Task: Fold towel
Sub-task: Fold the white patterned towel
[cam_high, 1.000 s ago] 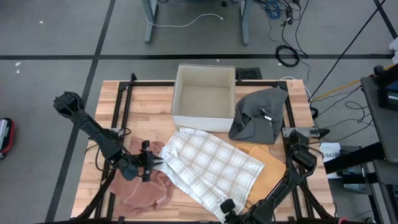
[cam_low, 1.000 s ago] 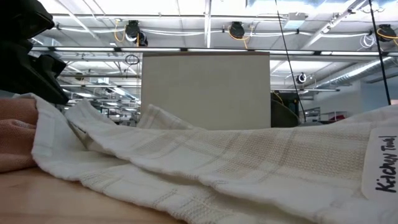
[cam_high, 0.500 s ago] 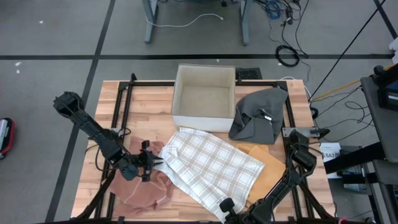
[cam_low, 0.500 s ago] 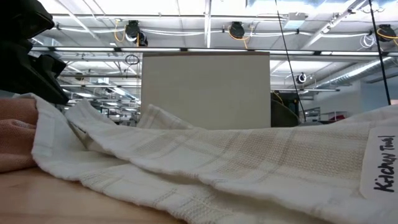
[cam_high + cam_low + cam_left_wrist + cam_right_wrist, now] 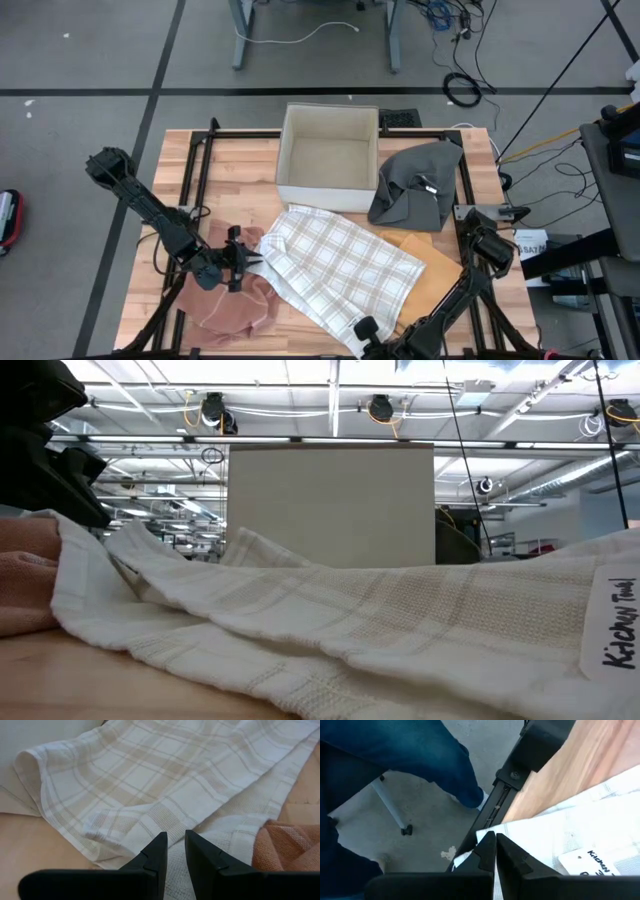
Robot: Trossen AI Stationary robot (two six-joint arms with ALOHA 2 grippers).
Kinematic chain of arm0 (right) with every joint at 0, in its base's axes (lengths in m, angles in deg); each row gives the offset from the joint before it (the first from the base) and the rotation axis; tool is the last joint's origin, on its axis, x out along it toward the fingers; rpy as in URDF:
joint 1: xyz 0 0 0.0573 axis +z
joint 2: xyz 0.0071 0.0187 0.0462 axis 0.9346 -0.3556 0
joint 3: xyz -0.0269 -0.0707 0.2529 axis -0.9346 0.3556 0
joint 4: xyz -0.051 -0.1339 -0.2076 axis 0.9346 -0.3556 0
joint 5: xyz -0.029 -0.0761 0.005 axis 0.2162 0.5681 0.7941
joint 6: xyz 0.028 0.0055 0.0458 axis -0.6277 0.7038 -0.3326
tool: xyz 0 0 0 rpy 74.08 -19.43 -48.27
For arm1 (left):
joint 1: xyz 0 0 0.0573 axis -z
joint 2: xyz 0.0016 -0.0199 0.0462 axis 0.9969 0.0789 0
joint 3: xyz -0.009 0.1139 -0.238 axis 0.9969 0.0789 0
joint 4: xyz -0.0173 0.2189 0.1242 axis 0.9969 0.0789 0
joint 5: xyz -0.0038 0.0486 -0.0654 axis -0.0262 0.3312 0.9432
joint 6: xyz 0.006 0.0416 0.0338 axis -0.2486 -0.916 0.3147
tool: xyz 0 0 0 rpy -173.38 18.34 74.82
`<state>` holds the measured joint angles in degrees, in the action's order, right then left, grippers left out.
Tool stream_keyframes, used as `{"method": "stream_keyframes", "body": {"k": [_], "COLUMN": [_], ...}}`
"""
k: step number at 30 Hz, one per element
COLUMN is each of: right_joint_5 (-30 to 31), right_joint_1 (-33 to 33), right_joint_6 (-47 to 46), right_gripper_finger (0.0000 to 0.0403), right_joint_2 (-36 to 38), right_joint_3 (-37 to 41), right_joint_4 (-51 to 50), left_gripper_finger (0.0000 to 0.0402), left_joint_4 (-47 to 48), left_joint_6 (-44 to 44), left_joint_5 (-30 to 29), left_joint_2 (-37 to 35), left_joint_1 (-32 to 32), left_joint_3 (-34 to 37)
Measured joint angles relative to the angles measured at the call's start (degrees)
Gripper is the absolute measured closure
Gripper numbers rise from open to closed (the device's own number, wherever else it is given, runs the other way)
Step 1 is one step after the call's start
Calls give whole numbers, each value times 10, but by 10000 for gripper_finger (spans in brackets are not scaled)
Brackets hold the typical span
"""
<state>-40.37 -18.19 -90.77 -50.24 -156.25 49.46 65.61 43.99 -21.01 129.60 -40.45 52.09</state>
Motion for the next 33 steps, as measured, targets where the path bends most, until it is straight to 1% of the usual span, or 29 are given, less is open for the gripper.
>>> {"method": "stream_keyframes", "body": {"k": [4,6,13,16,19,23,28,33], "right_joint_5": [-11,-19,-9,17,15,-9,-13,-16], "right_joint_1": [1,2,1,0,-3,-7,-7,-6], "right_joint_6": [-1,6,-9,-15,-13,-16,-19,-18], "right_gripper_finger": [399,384,274,249,249,276,309,329], "right_joint_2": [-1,-8,-16,-16,-26,-39,-41,-42], "right_joint_3": [0,0,0,0,-1,-1,-2,-2], "right_joint_4": [4,17,20,16,16,22,25,26], "left_gripper_finger": [328,328,328,328,328,328,328,328], "left_joint_4": [0,0,0,0,0,0,0,0], "left_joint_6": [0,0,0,0,0,1,1,2], "left_joint_5": [0,0,0,0,0,0,0,0], "left_joint_2": [0,0,0,0,0,0,0,0], "left_joint_1": [0,0,0,0,0,0,-1,-1], "left_joint_3": [0,0,0,0,0,0,0,0]}}
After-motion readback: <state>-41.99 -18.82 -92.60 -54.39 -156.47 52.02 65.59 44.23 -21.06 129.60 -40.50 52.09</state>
